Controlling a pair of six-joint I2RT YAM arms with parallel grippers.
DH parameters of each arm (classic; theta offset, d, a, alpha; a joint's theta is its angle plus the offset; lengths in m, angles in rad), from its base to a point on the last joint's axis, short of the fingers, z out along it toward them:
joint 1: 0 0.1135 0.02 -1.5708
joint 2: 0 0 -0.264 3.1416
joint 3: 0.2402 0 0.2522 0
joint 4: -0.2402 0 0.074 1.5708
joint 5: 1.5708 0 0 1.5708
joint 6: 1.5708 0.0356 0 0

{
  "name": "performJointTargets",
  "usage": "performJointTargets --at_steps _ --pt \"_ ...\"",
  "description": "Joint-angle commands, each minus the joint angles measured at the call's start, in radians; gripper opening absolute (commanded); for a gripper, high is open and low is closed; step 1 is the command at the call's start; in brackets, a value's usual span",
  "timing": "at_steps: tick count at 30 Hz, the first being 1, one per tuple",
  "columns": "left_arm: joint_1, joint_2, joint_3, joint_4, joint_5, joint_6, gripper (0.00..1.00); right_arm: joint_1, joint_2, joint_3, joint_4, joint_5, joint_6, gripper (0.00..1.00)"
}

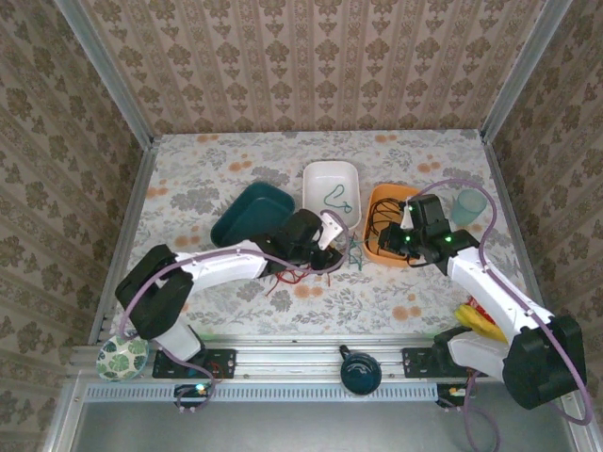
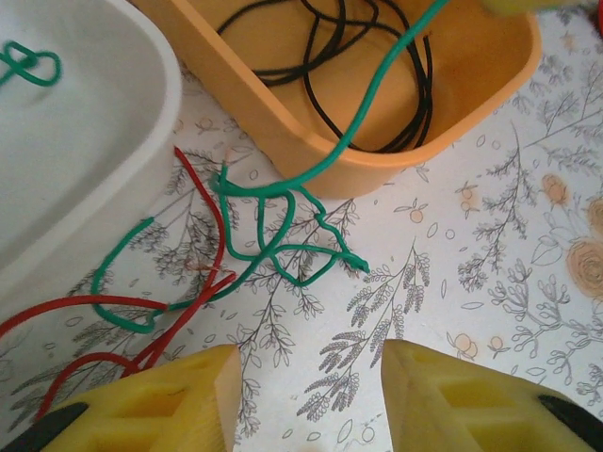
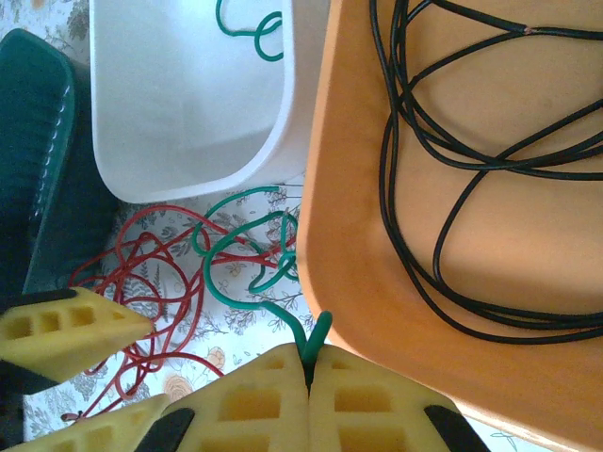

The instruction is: Untangle the cables

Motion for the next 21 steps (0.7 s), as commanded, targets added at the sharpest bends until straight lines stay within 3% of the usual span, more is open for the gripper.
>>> performJointTargets --at_steps 1,6,12,14,16,18,21 --pt "-0.008 0.075 0.053 0.029 0.026 0.034 0.44 -0.022 0.007 0.004 -0.006 -0.046 0.029 0.01" --pt "-0.014 0.170 0.129 0.049 0.031 0.041 0.49 -0.039 -0.002 -0.011 -0.003 -0.070 0.037 0.01" --pt "-0.019 0.241 0.151 0.119 -0.139 0.041 0.68 -0.048 -0.012 -0.026 0.005 -0.108 0.041 0.01" --pt "-0.018 0.260 0.165 0.124 -0.145 0.044 0.68 -0.049 -0.014 -0.030 0.005 -0.115 0.040 0.01" --pt "-0.017 0.277 0.177 0.131 -0.125 0.045 0.63 -0.049 -0.016 -0.033 0.005 -0.119 0.042 0.01" --pt "-0.016 0.295 0.193 0.129 -0.093 0.046 0.51 -0.049 -0.017 -0.033 0.004 -0.121 0.042 0.01" --pt "-0.013 0.310 0.203 0.130 -0.048 0.040 0.24 -0.050 -0.019 -0.033 -0.001 -0.121 0.043 0.01"
